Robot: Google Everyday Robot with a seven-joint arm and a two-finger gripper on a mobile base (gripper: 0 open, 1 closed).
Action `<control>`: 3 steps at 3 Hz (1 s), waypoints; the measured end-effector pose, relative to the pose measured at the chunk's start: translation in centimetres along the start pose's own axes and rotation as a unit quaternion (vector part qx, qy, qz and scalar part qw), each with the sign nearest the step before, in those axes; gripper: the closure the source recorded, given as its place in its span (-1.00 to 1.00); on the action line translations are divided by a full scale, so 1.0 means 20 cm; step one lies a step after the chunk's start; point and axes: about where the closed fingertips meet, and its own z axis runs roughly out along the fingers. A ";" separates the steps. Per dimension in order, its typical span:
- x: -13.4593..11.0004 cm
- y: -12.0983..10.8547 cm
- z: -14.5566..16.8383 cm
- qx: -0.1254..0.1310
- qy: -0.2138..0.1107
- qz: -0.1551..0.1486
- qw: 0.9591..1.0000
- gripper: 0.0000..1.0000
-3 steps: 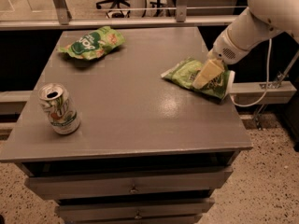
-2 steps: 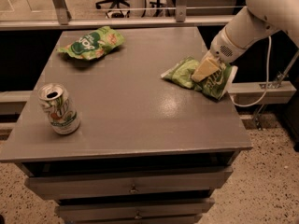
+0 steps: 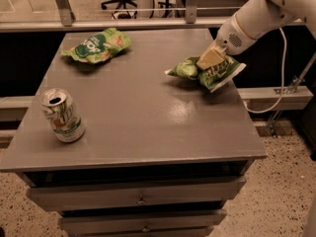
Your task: Move green jalapeno chip bag near green rice chip bag
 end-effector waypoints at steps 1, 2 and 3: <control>-0.13 -0.02 -0.06 0.014 -0.035 -0.020 0.999 1.00; -0.16 -0.03 -0.06 0.019 -0.041 -0.022 0.999 1.00; -0.22 -0.04 0.02 0.013 -0.063 -0.023 0.998 1.00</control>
Offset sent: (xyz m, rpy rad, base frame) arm 0.0077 0.0104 0.0226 0.0343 -0.0625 0.0178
